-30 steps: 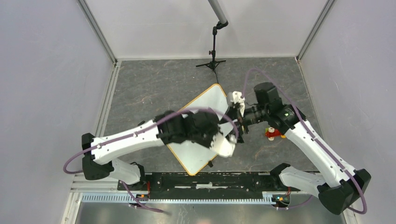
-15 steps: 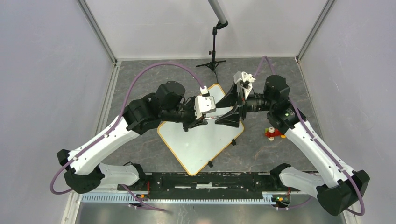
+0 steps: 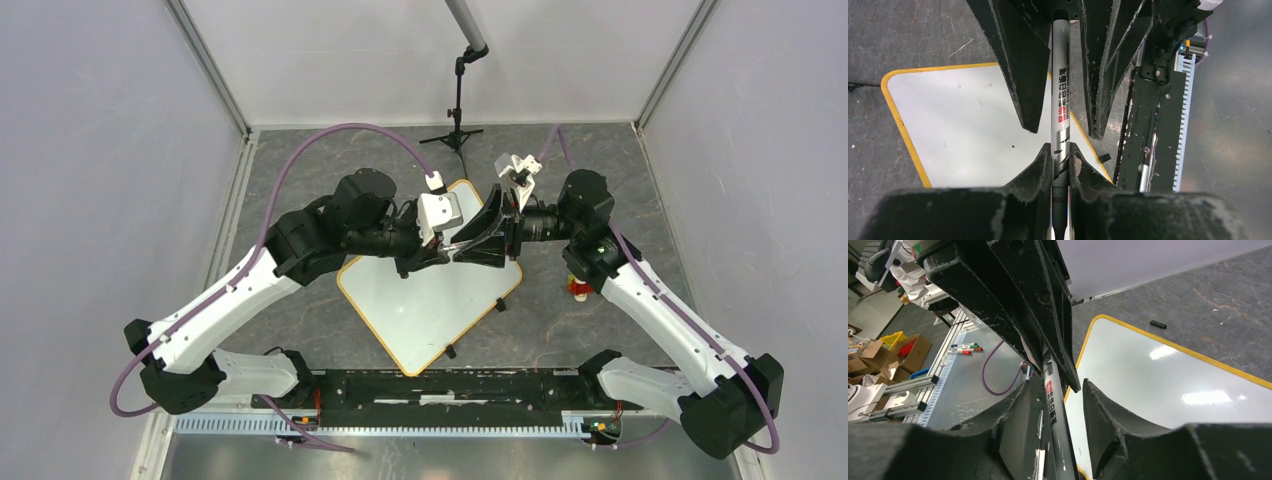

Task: Write a sentence on the whiteboard
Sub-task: Pass from the left arm to the right

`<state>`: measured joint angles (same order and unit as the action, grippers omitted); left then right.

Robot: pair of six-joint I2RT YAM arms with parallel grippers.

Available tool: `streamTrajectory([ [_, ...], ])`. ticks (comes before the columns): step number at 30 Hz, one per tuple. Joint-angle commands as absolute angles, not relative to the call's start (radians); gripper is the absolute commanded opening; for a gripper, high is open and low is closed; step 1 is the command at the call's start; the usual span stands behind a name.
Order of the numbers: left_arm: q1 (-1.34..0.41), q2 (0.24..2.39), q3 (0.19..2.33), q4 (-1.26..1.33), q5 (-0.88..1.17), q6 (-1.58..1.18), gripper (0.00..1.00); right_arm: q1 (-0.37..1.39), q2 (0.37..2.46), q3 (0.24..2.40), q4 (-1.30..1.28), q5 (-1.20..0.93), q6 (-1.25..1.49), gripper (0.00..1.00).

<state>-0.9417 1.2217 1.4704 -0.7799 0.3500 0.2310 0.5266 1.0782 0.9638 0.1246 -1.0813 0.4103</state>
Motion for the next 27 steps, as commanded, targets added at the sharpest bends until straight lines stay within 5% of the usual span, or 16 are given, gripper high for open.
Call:
streamTrajectory([
  [1,-0.937,1.233,1.484,-0.735,0.378,0.186,0.02,0.532,1.071,0.963,0.213,-1.096,0.464,0.45],
  [20,-0.937,1.283,1.525,-0.73,0.4,0.179,0.02,0.561,1.074,0.959,0.192,-1.11,0.437,0.31],
  [24,-0.937,1.274,1.516,-0.73,0.393,0.18,0.02,0.56,1.075,0.962,0.181,-1.116,0.426,0.15],
  [27,-0.933,1.272,1.519,-0.731,0.396,0.187,0.02,0.562,1.075,0.959,0.179,-1.134,0.423,0.41],
])
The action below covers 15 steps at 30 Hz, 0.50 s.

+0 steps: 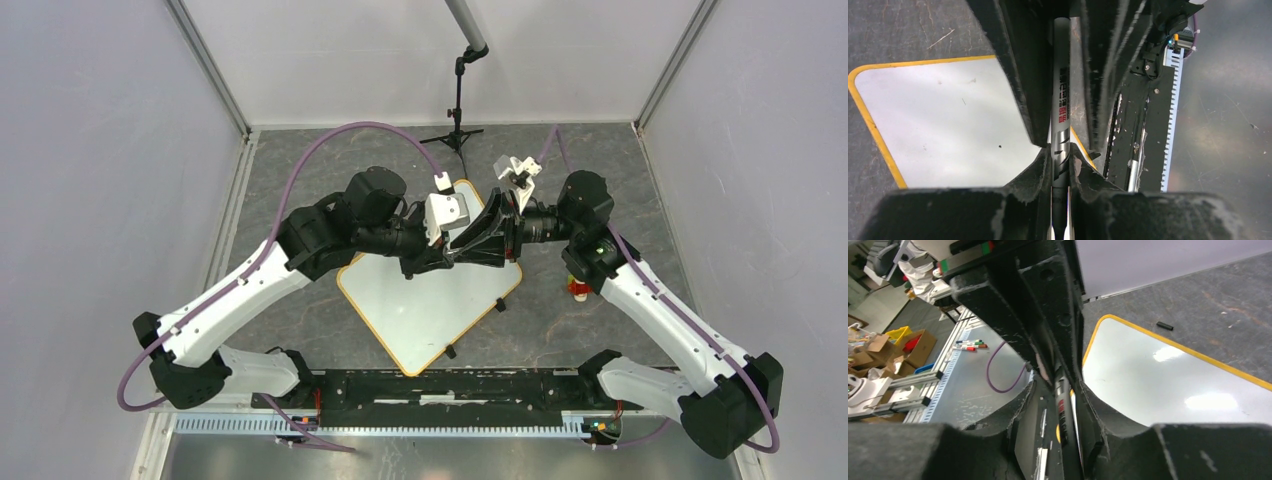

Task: Write a sentence on the whiteboard
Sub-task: Pass from the left arm to the right

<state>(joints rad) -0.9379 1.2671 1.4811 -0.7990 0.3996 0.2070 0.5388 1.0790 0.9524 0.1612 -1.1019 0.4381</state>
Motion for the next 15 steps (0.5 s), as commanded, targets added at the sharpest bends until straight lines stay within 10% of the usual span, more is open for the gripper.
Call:
streamTrajectory([
  [1,-0.933,1.272,1.519,-0.733,0.393,0.189,0.02,0.561,1.072,0.957,0.176,-1.134,0.418,0.42],
  [15,-0.922,1.273,1.52,-0.739,0.398,0.178,0.14,0.561,1.08,0.966,0.162,-1.138,0.411,0.0],
])
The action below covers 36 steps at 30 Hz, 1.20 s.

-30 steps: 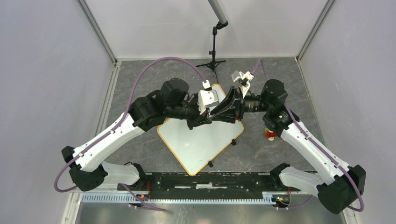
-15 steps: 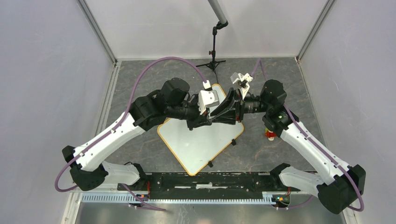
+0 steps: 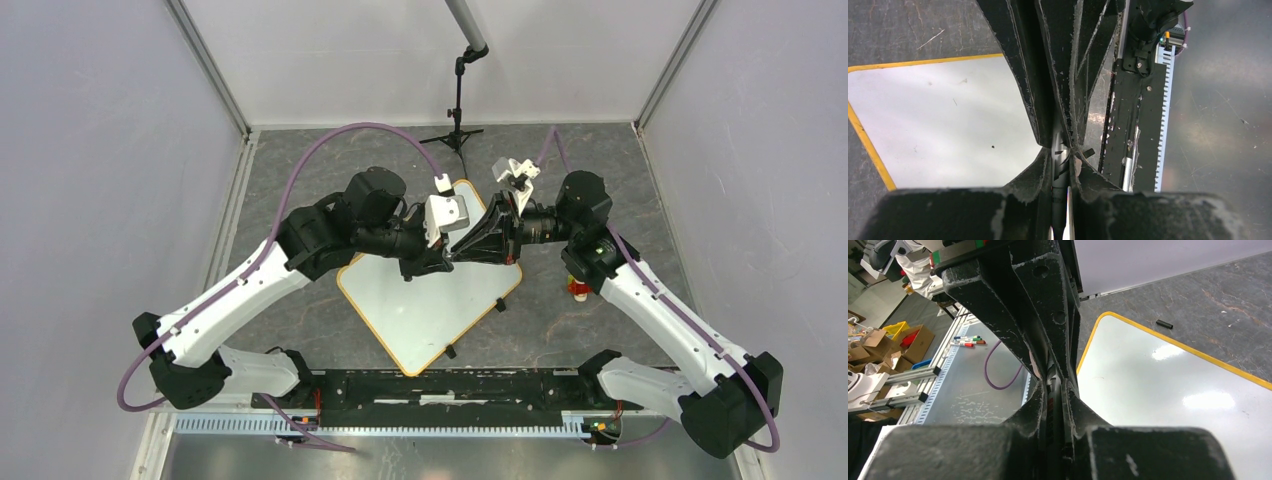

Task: Write a sentence on the whiteboard
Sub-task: Pass from the left arm to the right, then move the whiteboard to the center of the board.

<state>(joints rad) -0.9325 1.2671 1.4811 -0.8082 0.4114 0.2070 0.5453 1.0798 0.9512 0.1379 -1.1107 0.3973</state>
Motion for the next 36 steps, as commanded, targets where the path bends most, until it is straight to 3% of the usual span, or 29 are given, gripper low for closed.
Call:
streamTrajectory([
  [1,-0.912,1.273,1.523,-0.746,0.416,0.175,0.31,0.556,1.078,0.967,0.156,-1.137,0.406,0.0],
  [4,-0.836,1.254,1.522,-0.77,0.489,0.137,0.79,0.526,1.076,1.005,0.032,-1.114,0.299,0.0],
  [6,-0.752,1.235,1.522,-0.803,0.552,0.109,1.0,0.489,1.071,1.041,-0.099,-1.083,0.204,0.0],
  [15,-0.365,1.109,1.471,-0.909,0.698,-0.022,1.0,0.357,1.064,1.143,-0.374,-0.981,-0.075,0.0],
  [19,-0.287,1.069,1.464,-0.98,0.509,-0.017,1.0,0.352,1.075,1.171,-0.478,-0.851,-0.161,0.0],
  [22,-0.207,1.051,1.445,-0.996,0.494,-0.01,1.0,0.352,1.094,1.185,-0.544,-0.775,-0.207,0.0],
  [26,-0.164,1.085,1.442,-1.049,0.473,0.027,1.0,0.351,1.121,1.225,-0.628,-0.68,-0.261,0.0],
  [31,-0.157,1.102,1.407,-1.008,0.427,-0.034,1.0,0.351,1.06,1.226,-0.547,-0.446,-0.148,0.0],
  [34,-0.153,1.083,1.375,-0.962,0.41,-0.057,1.0,0.351,1.041,1.232,-0.535,-0.452,-0.217,0.0],
  [36,-0.153,1.079,1.354,-0.952,0.415,-0.041,1.0,0.351,1.062,1.26,-0.578,-0.574,-0.352,0.0],
])
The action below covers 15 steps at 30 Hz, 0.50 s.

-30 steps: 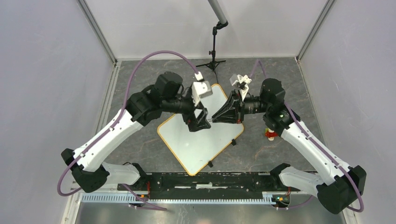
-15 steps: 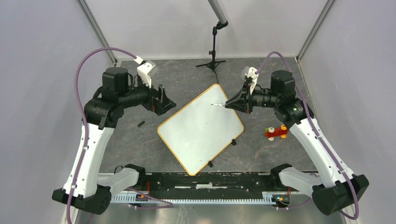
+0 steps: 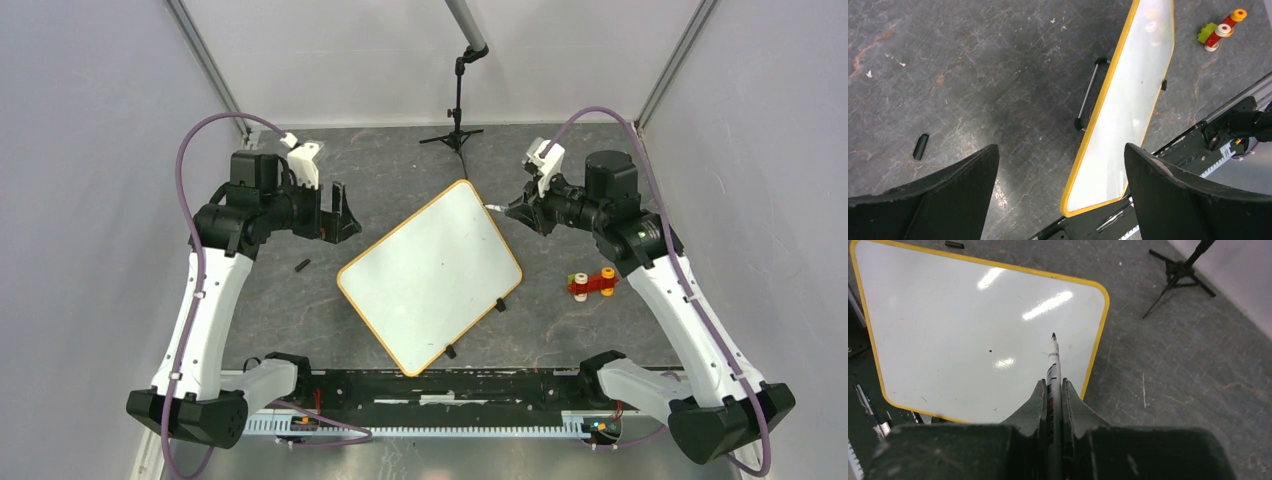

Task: Write a sentence on the whiteboard
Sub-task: Move the whiteboard to the center of the board.

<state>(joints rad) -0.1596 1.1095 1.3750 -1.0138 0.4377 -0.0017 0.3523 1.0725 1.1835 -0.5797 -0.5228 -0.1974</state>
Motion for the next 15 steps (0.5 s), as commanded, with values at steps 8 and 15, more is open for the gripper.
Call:
streamTrajectory([
  [8,-0.144,1.089,1.28,-0.93,0.436,0.04,1.0,0.377,1.165,1.268,-0.573,-0.811,-0.434,0.0],
  [15,-0.143,1.181,1.297,-0.887,0.514,0.059,0.98,0.395,1.142,1.195,-0.542,-0.879,-0.448,0.0],
])
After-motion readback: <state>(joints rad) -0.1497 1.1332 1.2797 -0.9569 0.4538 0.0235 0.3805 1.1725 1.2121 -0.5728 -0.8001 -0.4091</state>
